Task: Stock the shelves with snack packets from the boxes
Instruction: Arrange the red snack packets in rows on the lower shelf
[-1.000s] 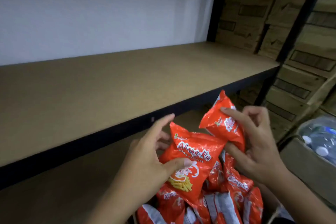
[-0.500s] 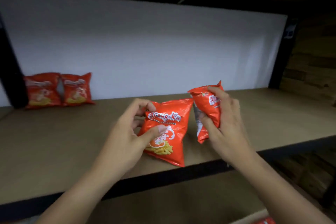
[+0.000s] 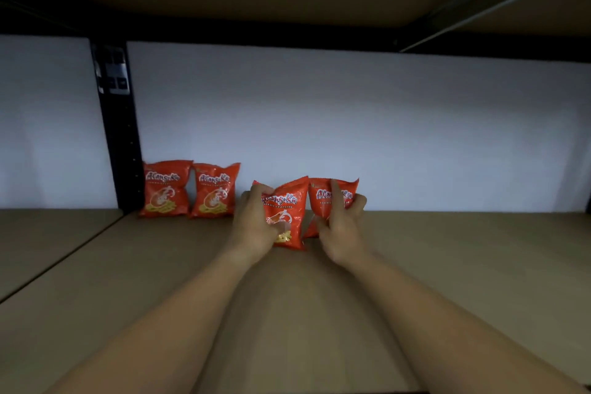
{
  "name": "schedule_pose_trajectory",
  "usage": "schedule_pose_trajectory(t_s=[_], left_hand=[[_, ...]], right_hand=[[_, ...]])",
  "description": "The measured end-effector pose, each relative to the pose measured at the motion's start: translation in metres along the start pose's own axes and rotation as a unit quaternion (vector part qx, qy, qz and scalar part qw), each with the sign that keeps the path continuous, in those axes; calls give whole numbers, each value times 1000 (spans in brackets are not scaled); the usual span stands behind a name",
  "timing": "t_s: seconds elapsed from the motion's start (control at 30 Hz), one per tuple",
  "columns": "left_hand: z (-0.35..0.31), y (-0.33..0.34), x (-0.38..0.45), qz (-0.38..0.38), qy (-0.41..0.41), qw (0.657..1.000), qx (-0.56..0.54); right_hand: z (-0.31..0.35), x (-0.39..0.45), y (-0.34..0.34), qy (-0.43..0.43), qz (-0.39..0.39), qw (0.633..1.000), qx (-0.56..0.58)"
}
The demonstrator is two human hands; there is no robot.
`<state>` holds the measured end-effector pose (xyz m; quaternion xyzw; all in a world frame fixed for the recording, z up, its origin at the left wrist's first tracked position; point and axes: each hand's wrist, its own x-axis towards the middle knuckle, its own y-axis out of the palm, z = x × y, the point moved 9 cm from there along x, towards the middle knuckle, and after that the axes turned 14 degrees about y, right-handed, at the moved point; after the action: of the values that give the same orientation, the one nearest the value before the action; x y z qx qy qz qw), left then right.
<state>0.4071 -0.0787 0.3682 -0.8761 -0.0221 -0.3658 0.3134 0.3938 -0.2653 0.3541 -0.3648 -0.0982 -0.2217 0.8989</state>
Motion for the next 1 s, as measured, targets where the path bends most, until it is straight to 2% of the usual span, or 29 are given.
schedule_pose_trajectory(t_s=[0.3, 0.5, 0.63, 0.77, 1.0], left_hand=[[44, 22, 46, 45, 6, 987, 156], [63, 26, 57, 24, 13, 962, 270], [66, 26, 61, 24, 24, 947, 320], [60, 26, 60, 26, 49, 919, 390], [57, 38, 62, 42, 150, 906, 393]], right_hand=[[-4, 58, 39, -2, 1, 1000, 2], [-3, 85, 56, -27, 4, 1000, -14], [-1, 88, 59, -57, -26, 998, -33], [-1, 87, 60, -80, -30, 995, -47], [2, 85, 64, -105, -29, 993, -41]])
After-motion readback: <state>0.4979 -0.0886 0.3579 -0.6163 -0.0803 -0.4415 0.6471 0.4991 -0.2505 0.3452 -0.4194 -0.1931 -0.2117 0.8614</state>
